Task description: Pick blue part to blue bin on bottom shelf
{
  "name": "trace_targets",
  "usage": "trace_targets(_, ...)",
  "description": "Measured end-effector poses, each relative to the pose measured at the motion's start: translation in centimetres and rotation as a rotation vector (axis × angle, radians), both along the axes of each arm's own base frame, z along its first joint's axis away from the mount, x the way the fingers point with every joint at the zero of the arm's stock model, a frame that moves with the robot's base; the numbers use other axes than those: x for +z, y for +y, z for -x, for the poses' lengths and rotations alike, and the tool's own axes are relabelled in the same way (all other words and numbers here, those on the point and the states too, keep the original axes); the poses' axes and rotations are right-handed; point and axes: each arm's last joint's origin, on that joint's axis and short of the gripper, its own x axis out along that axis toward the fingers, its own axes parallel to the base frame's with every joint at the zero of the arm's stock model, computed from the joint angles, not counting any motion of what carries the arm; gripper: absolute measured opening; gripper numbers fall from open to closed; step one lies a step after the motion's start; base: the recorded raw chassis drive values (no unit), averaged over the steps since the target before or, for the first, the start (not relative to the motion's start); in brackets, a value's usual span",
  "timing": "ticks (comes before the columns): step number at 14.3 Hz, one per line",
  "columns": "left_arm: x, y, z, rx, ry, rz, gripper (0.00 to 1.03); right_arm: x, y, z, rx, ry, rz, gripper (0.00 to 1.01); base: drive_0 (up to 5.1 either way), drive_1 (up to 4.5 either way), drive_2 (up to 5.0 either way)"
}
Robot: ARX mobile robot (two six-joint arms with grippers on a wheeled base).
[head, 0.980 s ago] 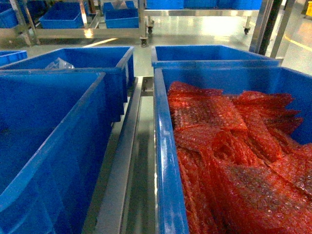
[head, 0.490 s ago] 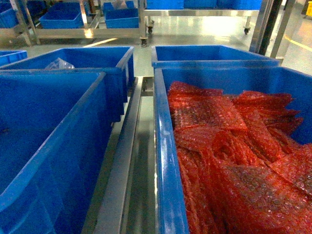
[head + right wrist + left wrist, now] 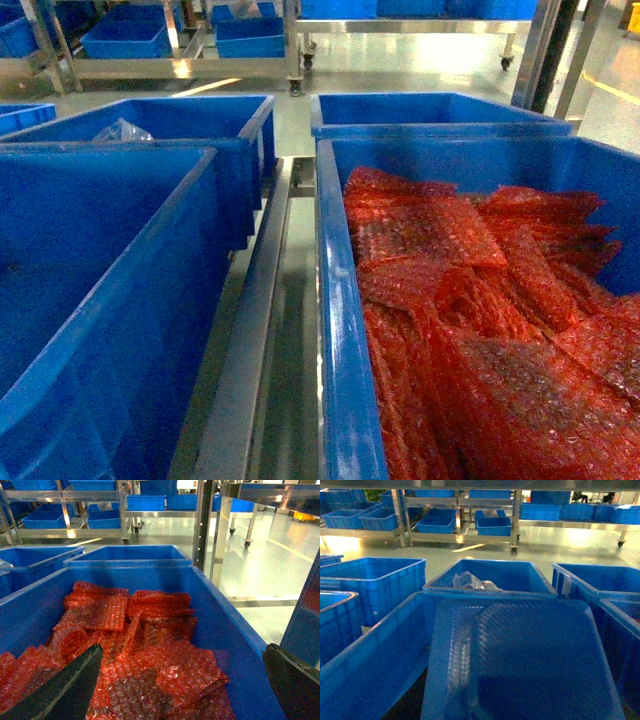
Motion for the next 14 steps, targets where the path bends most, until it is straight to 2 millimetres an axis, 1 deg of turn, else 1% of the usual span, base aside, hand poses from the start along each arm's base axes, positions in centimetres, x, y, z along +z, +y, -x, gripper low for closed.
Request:
trace_targets(2,-0.6,-0.1,-2.4,-0.027,0.012,-0.006,0.43,0.0,0.0,0.0,0.0,0.0,0.0,0.98,0.0,0.0,0.0)
trace_targets(3,-0.8,-0.1,-4.8,-0.009,0.016,-0.019,0.43,0.0,0.0,0.0,0.0,0.0,0.0,0.98,0.0,0.0,0.0)
trace_targets(4,-0.8,-0.1,-6.8,0.008,0.014,-0.008,0.47,0.0,0.0,0.0,0.0,0.0,0.0,0.98,0.0,0.0,0.0)
trace_targets(5,-1.0,-0.2,-7.8,0.015,0.027,-0.004,0.59,0.0,0.0,0.0,0.0,0.0,0.0,0.98,0.0,0.0,0.0)
trace_targets(6,-1.5,-0.2,-7.8,0.014,0.053,-0.008,0.71,0.0,0.0,0.0,0.0,0.0,0.0,0.98,0.0,0.0,0.0)
trace_targets(8,-1.4,-0.2,-7.8,0.014,0.042,-0.006,0.95,0.0,0.0,0.0,0.0,0.0,0.0,0.98,0.0,0.0,0.0)
trace_targets(9,-1.4,0.0,-7.7,-0.021,0.027,-0.003,0.96,0.0,0.0,0.0,0.0,0.0,0.0,0.98,0.0,0.0,0.0)
trace_targets(10,-1.5,0.3,-7.0,-0.097,0.02,-0.002,0.83,0.0,0.0,0.0,0.0,0.0,0.0,0.98,0.0,0.0,0.0)
trace_targets(11,-2.0,0.6,-6.0,-0.128,0.022,-0.002,0.7,0.0,0.0,0.0,0.0,0.0,0.0,0.98,0.0,0.0,0.0)
trace_targets(12,-2.3,0.9,-5.3,-0.131,0.027,-0.002,0.57,0.0,0.0,0.0,0.0,0.0,0.0,0.98,0.0,0.0,0.0)
trace_targets(14,-2.9,1.4,-3.7,-0.138,0.03,-0.001,0.27,0.0,0.0,0.0,0.0,0.0,0.0,0.98,0.0,0.0,0.0)
